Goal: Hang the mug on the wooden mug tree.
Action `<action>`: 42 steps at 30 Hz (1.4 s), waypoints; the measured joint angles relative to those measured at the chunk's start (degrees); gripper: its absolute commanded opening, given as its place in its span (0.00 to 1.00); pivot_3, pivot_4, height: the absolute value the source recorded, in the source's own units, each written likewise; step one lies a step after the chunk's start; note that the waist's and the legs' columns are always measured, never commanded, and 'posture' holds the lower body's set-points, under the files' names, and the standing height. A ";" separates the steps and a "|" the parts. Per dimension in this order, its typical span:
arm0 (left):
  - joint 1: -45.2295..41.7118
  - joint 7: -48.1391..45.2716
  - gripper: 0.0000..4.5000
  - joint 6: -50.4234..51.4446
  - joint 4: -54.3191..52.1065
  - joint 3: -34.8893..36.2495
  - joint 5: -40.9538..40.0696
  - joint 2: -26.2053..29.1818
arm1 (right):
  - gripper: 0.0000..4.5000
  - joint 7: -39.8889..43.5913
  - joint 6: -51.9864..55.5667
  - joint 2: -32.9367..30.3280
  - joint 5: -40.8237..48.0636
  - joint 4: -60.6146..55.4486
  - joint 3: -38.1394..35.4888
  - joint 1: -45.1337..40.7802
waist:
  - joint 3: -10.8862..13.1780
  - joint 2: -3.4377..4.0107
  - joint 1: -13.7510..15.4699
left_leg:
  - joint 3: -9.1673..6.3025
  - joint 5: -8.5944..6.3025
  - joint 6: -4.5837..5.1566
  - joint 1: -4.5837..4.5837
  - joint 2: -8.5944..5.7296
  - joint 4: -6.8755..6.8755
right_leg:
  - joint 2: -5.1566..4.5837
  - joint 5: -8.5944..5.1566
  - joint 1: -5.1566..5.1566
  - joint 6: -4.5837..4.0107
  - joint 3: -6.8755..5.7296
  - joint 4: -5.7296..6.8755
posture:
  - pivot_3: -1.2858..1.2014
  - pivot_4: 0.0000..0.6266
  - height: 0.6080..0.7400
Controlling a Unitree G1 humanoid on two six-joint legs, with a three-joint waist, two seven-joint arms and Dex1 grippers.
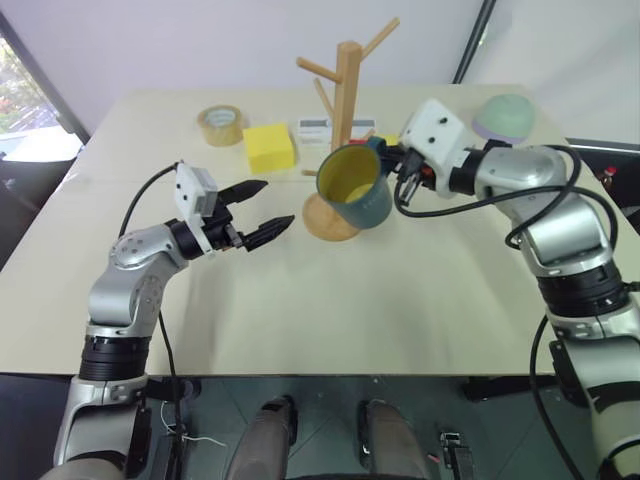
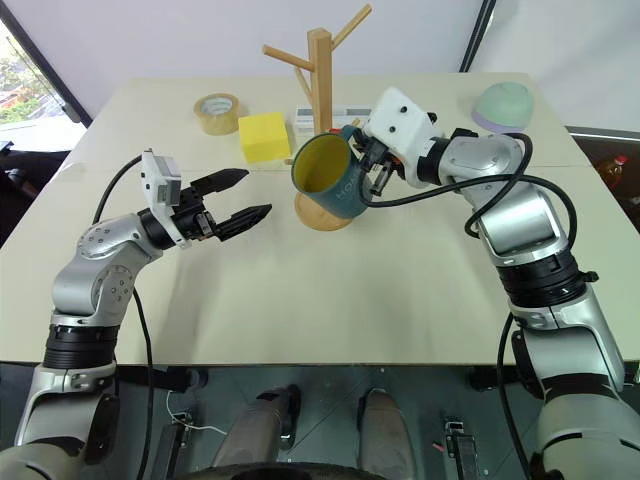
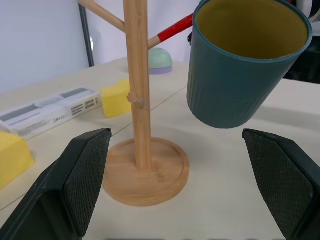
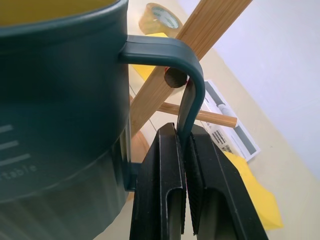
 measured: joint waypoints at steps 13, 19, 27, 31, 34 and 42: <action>-0.03 0.15 1.00 0.12 -0.52 -0.21 -0.01 -0.16 | 0.34 1.17 -0.96 3.12 -3.75 5.51 0.16 -3.12 | 0.00 0.00 -0.11 | 0.01 0.01 -0.01 0.03 0.01 -0.01 | 0.01 0.02 -0.10 0.03 0.01 0.28 | 0.52 0.24 1.00; -0.04 0.29 1.00 0.15 -0.91 -0.22 -0.04 -0.17 | 0.69 1.21 -1.81 3.63 -4.80 5.48 0.15 -3.11 | 0.00 0.00 -0.11 | 0.00 0.02 -0.04 0.04 0.01 0.00 | 0.01 0.01 -0.14 0.03 0.02 0.39 | 0.52 0.24 1.00; -0.03 1.79 1.00 0.77 -1.88 -0.14 -1.14 -0.20 | 0.69 1.99 -0.79 -0.92 -1.27 -0.80 -8.99 2.49 | 0.00 -0.01 0.21 | -0.02 0.03 -0.05 0.03 0.00 0.00 | 0.01 0.00 -0.10 0.05 0.03 0.37 | 0.52 0.24 1.00; 1.24 5.22 1.00 0.59 -0.95 1.06 -0.53 -0.65 | 0.69 -0.40 -0.57 -0.02 3.05 -3.92 -18.77 11.80 | -0.01 -0.03 0.17 | -0.01 0.03 -0.04 0.07 0.01 0.00 | 0.01 -0.01 -0.08 0.05 0.05 0.40 | 0.52 0.24 1.00; 2.84 9.94 1.00 -2.08 2.88 2.37 2.06 -2.37 | 0.69 -3.50 -1.94 4.70 5.48 -6.10 -23.41 21.26 | -0.02 -0.04 -0.09 | 0.05 0.03 -0.04 0.26 0.05 -0.03 | 0.02 -0.01 -0.01 0.05 0.09 0.49 | 0.52 0.24 1.00; 9.15 22.40 1.00 -12.10 12.77 4.86 10.59 -5.26 | 0.69 -10.91 -13.58 18.39 5.87 -3.40 -23.22 35.53 | -0.05 -0.07 0.04 | 0.06 0.06 -0.09 0.51 0.08 0.03 | 0.06 -0.09 0.15 -0.22 0.19 0.54 | 0.52 0.24 1.00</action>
